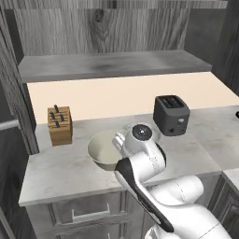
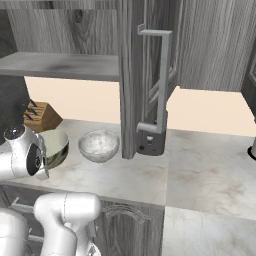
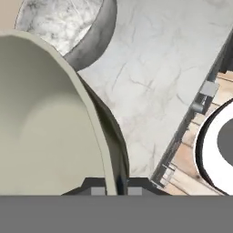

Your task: Open the cabinet. Pick the bowls from the counter and place them in the cabinet. Then close the cabinet.

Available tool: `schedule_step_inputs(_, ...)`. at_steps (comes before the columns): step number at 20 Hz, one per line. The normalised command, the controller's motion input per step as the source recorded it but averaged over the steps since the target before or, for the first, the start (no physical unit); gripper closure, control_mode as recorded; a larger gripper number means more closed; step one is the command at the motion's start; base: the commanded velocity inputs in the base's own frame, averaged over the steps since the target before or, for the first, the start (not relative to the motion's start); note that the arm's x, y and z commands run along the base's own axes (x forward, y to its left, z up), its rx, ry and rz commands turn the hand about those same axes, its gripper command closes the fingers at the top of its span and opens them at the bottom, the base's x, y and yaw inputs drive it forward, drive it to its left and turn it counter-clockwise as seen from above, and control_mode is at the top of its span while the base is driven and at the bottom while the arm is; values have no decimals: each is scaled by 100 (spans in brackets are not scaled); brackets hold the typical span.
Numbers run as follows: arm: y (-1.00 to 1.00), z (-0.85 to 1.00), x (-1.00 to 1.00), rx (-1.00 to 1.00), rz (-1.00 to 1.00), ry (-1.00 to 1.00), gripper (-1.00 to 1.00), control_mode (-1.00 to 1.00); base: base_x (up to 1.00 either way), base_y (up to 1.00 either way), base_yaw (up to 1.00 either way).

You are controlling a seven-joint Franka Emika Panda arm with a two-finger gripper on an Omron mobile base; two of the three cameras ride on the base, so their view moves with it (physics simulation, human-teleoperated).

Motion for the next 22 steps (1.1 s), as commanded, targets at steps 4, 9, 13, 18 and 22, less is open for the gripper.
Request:
schedule_step_inputs(4,-35,77,-50,14,-54,0,100,-100,0,0,0)
schedule_step_inputs(9,-29,100,-48,16,-26,-2,100,-100,0,0,0)
schedule_step_inputs(13,-18,99,-48,10,-1,-3,100,-100,0,0,0)
schedule_step_inputs(18,-14,88,-56,5,0,-7,100,-100,0,0,0)
schedule_step_inputs(22,-1,86,-40,0,3,-18,100,-100,0,0,0)
